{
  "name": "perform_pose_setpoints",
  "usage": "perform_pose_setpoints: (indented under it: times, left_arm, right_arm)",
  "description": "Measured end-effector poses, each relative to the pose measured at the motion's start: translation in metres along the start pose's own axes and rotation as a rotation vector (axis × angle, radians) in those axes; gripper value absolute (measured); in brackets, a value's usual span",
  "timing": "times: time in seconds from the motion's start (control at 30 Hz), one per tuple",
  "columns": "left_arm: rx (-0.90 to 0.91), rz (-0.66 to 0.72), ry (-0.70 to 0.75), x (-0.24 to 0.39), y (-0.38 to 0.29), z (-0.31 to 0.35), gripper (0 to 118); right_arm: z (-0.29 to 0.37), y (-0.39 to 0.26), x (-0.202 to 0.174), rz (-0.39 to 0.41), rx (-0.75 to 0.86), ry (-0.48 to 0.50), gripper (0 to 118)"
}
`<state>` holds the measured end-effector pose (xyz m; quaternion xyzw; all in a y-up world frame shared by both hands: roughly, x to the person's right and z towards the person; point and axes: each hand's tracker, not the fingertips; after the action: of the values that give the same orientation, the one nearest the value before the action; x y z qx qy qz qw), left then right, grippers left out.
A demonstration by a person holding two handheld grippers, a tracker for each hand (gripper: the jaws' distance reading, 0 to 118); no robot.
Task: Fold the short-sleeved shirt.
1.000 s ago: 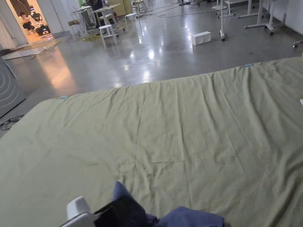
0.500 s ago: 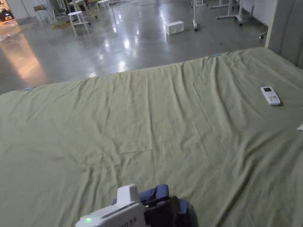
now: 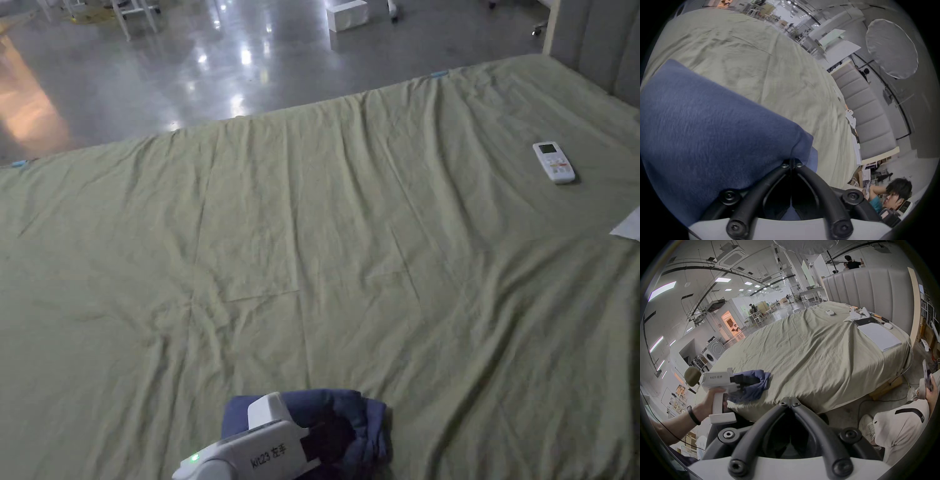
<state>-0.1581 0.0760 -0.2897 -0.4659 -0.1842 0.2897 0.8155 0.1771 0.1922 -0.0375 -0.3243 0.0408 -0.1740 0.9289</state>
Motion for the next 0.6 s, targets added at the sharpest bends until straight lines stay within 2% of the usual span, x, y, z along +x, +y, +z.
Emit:
perform_pose_setpoints:
  times: [0.1, 0.2, 0.27, 0.33, 0.4, 0.43, 0.53, 0.6]
  left_arm:
    - [0.004, -0.057, 0.001, 0.003, -0.004, 0.004, 1]
    - [0.000, -0.046, 0.007, 0.008, -0.001, 0.006, 1]
    - [0.017, -0.054, -0.001, 0.014, -0.001, 0.018, 2]
    - [0.036, -0.153, -0.102, 0.017, 0.001, 0.037, 2]
    - [0.103, -0.226, -0.132, 0.021, -0.003, 0.071, 2]
    - [0.130, -0.240, -0.139, 0.019, -0.005, 0.089, 2]
    - [0.200, -0.190, -0.168, 0.000, -0.011, 0.140, 2]
    - [0.210, -0.140, -0.157, -0.018, -0.012, 0.165, 2]
  right_arm:
    - [-0.010, -0.004, -0.006, -0.002, -0.045, 0.029, 0]
    - [-0.022, 0.000, -0.020, 0.018, -0.071, 0.086, 0]
    - [-0.031, 0.007, -0.036, 0.088, -0.075, 0.126, 0]
    - [-0.043, 0.016, -0.050, 0.158, -0.080, 0.161, 0]
    - [-0.068, 0.026, -0.065, 0.180, -0.079, 0.199, 0]
    - [-0.085, 0.033, -0.074, 0.199, -0.108, 0.259, 0]
    - [-0.144, 0.054, -0.105, 0.233, -0.139, 0.376, 0]
    - [-0.182, 0.063, -0.124, 0.217, -0.154, 0.398, 0]
